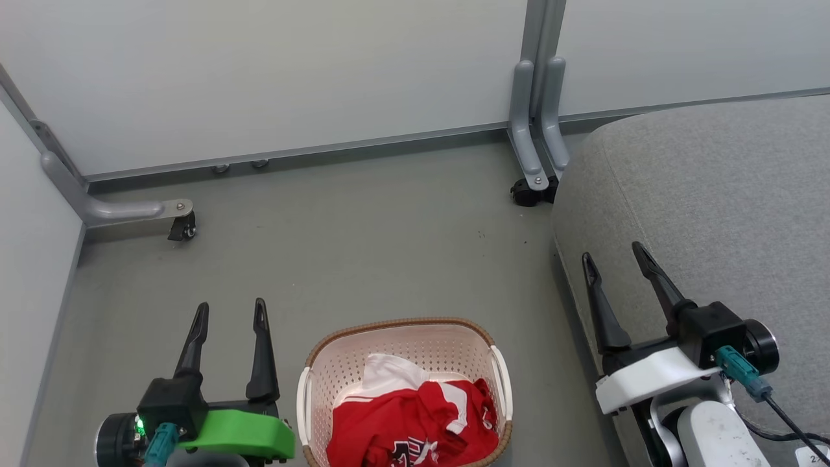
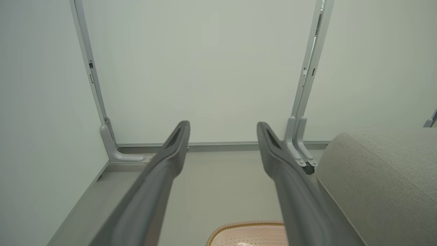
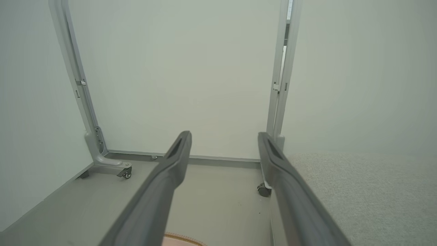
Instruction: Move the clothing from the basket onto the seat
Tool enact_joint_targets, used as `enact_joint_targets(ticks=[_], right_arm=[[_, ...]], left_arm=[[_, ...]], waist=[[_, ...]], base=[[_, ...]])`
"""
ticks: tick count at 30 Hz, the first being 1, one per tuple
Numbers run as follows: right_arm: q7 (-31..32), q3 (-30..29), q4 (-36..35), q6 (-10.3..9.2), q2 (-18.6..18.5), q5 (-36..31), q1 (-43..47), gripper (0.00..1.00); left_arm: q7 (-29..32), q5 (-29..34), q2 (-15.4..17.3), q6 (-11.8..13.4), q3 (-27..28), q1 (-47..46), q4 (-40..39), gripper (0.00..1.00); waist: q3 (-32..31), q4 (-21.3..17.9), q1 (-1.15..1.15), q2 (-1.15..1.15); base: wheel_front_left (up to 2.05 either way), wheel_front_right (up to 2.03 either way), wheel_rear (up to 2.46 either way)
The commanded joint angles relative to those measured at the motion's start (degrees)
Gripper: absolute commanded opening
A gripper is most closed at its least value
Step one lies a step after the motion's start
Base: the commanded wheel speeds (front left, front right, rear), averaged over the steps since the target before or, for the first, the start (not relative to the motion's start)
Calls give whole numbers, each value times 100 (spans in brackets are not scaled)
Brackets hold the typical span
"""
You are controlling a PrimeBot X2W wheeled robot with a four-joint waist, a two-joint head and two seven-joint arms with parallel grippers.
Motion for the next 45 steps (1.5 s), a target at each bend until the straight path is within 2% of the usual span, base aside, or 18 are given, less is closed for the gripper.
enact_joint_targets(ticks=[1,4,12,15,20,45], right_arm=[[-55,-30,-43,0,0,49,34,100],[-81,-38,-50,0,18,89,39,100],[-182,-93,135,0,31,647,83,100],[-204,-50,222,0,31,830,95,100],[-259,225,440,0,22,1209,95,100],[-308,445,583,0,26,1341,101,100]], left_arm=[[-43,75,-32,-52,54,69,-48,100],[-78,75,-124,-218,238,104,-52,100],[-161,156,-320,-960,746,225,66,100],[-198,178,-337,-1099,806,223,160,100],[-251,158,-335,-1197,773,252,279,100],[-293,40,-335,-1349,828,288,507,100]], waist=[[0,0,0,0],[-2,-2,0,0],[-10,-9,0,0],[-11,-17,0,0],[-27,-39,0,0],[-58,-53,0,0]], base=[[0,0,0],[0,0,0],[0,0,0],[0,0,0],[0,0,0],[0,0,0]])
